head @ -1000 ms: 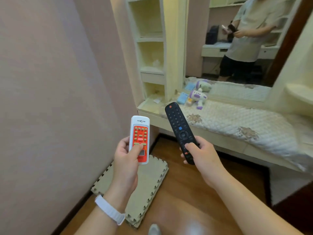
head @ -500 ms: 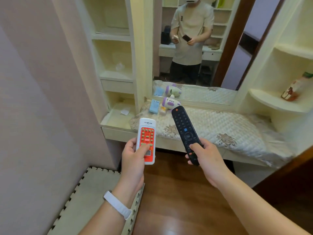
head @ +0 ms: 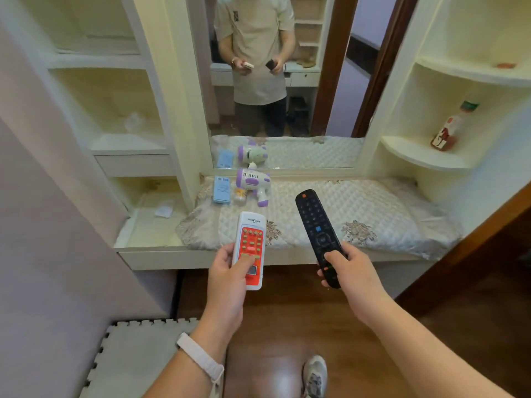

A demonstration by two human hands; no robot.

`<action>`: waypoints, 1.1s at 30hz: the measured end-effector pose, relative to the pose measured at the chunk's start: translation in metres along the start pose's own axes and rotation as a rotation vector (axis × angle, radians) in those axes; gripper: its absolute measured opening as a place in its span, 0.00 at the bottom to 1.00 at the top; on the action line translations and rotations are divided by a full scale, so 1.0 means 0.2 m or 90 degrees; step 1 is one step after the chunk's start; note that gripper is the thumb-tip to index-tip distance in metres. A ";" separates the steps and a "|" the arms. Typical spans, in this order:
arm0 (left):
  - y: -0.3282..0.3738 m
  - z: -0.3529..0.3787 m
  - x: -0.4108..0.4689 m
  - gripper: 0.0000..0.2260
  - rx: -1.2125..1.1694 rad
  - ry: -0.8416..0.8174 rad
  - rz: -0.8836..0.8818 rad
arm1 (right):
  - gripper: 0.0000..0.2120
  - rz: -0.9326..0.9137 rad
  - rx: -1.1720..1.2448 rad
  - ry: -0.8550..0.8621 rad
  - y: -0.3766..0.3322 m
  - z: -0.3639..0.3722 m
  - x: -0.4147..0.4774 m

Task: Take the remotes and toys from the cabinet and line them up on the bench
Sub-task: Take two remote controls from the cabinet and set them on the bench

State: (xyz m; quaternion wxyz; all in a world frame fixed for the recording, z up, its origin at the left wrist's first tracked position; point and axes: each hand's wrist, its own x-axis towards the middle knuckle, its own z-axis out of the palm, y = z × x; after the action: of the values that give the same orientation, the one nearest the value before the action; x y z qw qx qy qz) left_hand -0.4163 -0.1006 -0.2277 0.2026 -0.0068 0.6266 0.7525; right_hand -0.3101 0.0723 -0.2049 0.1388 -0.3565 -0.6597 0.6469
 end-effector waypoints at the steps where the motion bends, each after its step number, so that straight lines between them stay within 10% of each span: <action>1: -0.01 0.02 0.04 0.11 0.005 0.000 -0.003 | 0.06 0.007 0.003 0.002 0.01 0.00 0.05; 33: -0.22 0.98 1.54 0.08 0.188 0.134 -0.154 | 0.07 0.217 0.021 -0.074 0.12 -0.18 1.90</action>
State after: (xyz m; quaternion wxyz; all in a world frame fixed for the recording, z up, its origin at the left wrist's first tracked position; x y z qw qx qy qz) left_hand -0.6374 0.1820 -0.3092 0.2236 -0.1311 0.7425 0.6177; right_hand -0.5483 0.3448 -0.3291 -0.0055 -0.4226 -0.5860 0.6914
